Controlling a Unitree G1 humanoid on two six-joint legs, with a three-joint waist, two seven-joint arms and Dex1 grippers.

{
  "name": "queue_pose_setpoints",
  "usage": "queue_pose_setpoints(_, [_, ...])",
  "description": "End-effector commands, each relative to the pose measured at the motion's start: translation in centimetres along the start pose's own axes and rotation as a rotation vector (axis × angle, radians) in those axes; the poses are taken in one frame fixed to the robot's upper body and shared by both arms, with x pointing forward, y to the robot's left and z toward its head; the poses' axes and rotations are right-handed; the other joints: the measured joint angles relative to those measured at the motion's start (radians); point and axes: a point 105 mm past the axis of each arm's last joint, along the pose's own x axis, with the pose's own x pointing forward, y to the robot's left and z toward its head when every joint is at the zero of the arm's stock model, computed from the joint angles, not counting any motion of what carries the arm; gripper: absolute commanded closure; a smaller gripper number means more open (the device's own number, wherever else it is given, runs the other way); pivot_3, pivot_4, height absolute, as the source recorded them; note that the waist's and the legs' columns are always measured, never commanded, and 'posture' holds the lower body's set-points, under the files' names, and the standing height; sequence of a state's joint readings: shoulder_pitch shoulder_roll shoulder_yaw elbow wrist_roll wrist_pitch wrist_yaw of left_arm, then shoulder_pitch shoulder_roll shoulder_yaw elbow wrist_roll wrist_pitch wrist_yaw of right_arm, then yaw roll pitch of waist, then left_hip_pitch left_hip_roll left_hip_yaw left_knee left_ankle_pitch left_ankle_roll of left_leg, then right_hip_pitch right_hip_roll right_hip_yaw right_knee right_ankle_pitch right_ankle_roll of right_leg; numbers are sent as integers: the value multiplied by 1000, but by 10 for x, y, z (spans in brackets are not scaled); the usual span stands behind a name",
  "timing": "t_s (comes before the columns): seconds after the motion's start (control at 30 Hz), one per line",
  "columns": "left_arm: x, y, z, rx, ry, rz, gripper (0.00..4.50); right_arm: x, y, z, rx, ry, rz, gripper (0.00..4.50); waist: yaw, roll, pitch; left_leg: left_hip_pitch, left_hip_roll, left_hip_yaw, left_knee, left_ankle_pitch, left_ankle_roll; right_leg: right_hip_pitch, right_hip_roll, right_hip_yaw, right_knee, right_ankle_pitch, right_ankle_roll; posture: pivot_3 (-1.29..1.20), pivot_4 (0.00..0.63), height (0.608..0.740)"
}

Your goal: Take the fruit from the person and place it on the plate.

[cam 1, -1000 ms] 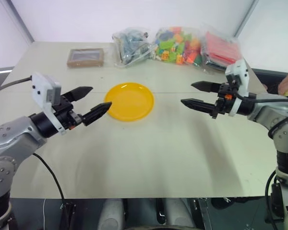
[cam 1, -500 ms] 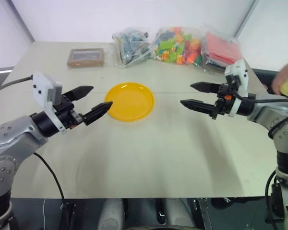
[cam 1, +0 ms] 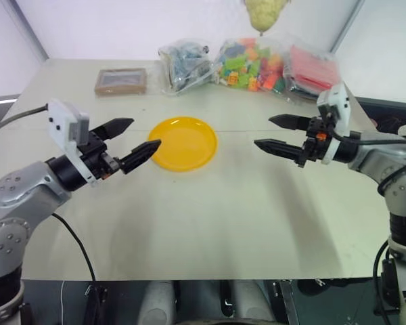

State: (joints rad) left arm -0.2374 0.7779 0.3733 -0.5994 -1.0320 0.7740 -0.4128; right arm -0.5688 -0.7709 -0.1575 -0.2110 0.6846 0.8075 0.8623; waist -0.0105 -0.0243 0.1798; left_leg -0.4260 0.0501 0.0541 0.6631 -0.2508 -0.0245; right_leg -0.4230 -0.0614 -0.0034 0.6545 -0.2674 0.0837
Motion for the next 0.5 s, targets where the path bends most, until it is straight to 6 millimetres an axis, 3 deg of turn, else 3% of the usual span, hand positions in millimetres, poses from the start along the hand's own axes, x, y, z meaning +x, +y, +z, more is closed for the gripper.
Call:
queue_pose_setpoints(0.03, [2,-1,9,24,-46,-3,0,6,-14,30,-38,-103,-102,29,-2,0,0,0,0,0,0,0,0,0,0,0,0,0,0,0,150,731])
queue_pose_setpoints(0.17, [7,-5,9,21,-51,-22,0,23,-40,54,62,-184,-255,29,-6,0,0,0,0,0,0,0,0,0,1,0,1,0,0,0,150,731])
queue_pose_setpoints(0.33, [10,-7,11,22,-68,-31,0,42,-53,81,160,-234,-326,29,1,0,0,-1,0,0,0,0,0,-1,0,0,1,0,0,0,150,731])
queue_pose_setpoints(0.5, [11,-11,18,21,-103,-51,0,46,-64,103,207,-284,-367,29,1,0,0,-1,0,1,0,0,0,-1,-1,0,1,0,0,0,150,731])
